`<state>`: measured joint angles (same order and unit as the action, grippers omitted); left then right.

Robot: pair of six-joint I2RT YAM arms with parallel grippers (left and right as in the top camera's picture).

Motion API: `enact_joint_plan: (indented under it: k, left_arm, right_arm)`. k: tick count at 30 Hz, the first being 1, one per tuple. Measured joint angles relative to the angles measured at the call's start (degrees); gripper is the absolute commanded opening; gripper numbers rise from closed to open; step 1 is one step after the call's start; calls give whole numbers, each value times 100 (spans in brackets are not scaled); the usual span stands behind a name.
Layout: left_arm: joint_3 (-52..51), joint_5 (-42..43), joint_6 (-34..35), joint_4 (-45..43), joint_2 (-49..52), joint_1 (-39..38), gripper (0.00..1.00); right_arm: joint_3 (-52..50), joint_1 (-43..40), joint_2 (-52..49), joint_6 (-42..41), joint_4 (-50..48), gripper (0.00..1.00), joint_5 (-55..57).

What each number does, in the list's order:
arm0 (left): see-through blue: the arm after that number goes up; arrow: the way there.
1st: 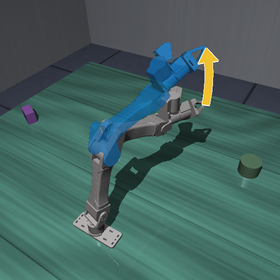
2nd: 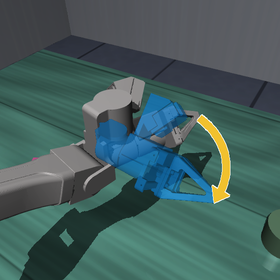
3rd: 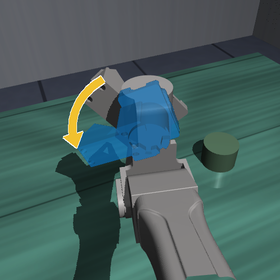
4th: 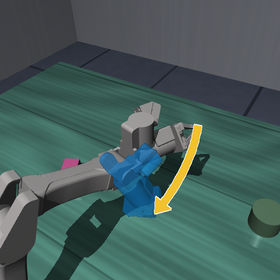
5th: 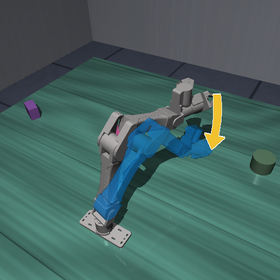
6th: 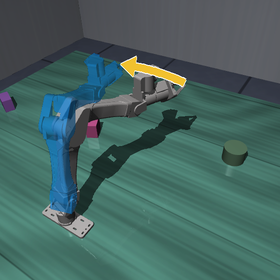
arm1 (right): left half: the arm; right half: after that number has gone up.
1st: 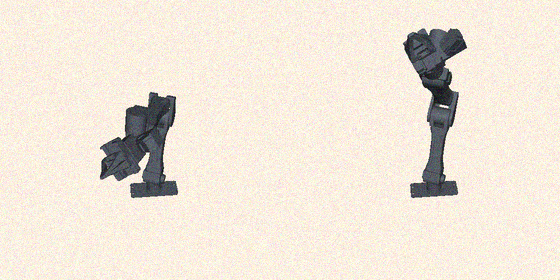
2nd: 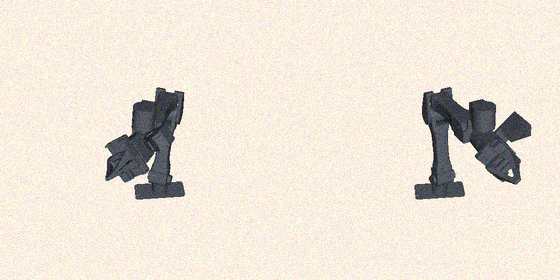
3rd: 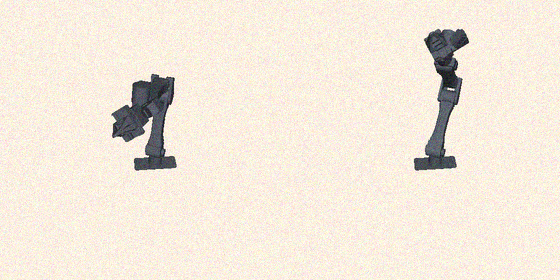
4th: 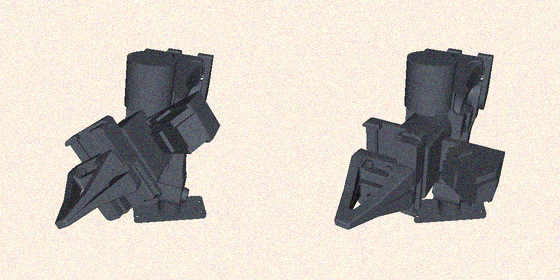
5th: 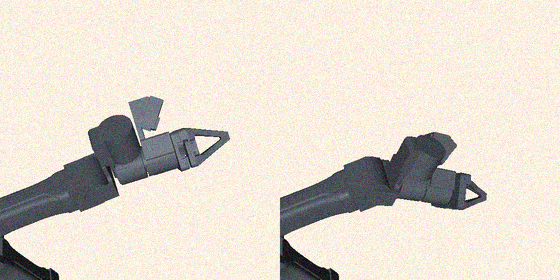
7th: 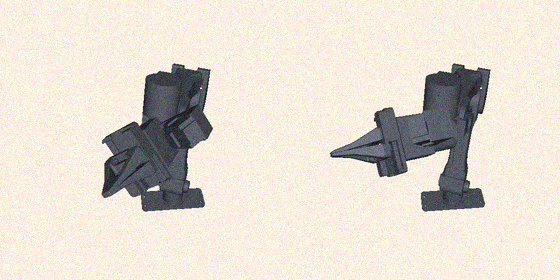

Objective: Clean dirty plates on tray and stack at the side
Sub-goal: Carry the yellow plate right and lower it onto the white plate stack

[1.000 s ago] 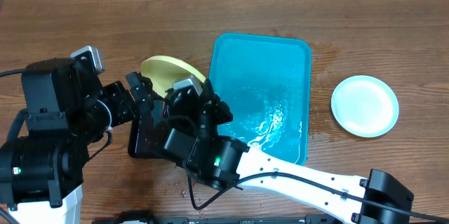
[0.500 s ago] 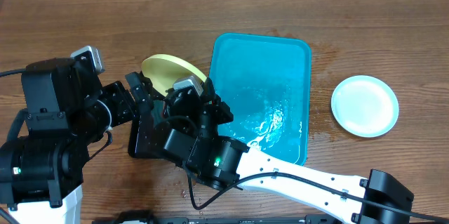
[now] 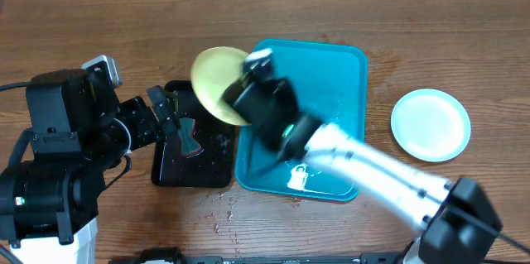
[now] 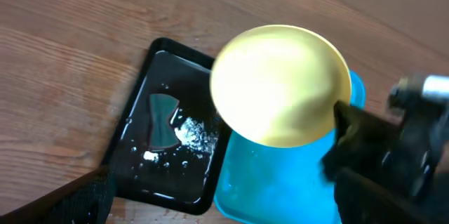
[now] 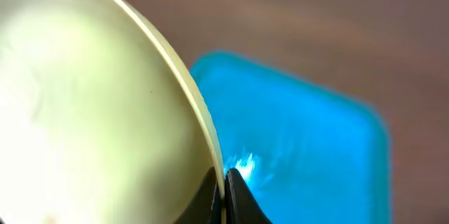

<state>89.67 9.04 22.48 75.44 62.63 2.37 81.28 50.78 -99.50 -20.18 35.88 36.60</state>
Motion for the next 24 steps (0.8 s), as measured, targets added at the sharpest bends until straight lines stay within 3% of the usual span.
enact_joint_plan:
  k: [6, 9, 14, 17, 24]
  left_arm:
    - [0, -116, 0, 22, 7, 0, 100]
    - [0, -118, 0, 22, 11, 0, 100]
    - [0, -136, 0, 22, 17, 0, 100]
    - [0, -138, 0, 22, 17, 0, 100]
    - [0, -157, 0, 20, 17, 0, 100]
  right_arm:
    - [26, -2201, 186, -208, 710, 4, -3506]
    - [50, -3471, 584, -426, 1329, 4, -4411]
    - [170, -5600, 997, -599, 2721, 4, -4588]
    - [-81, -6522, 988, -656, 3047, 4, -4315]
    - [-1746, -7683, 916, -675, 2085, 4, -4168]
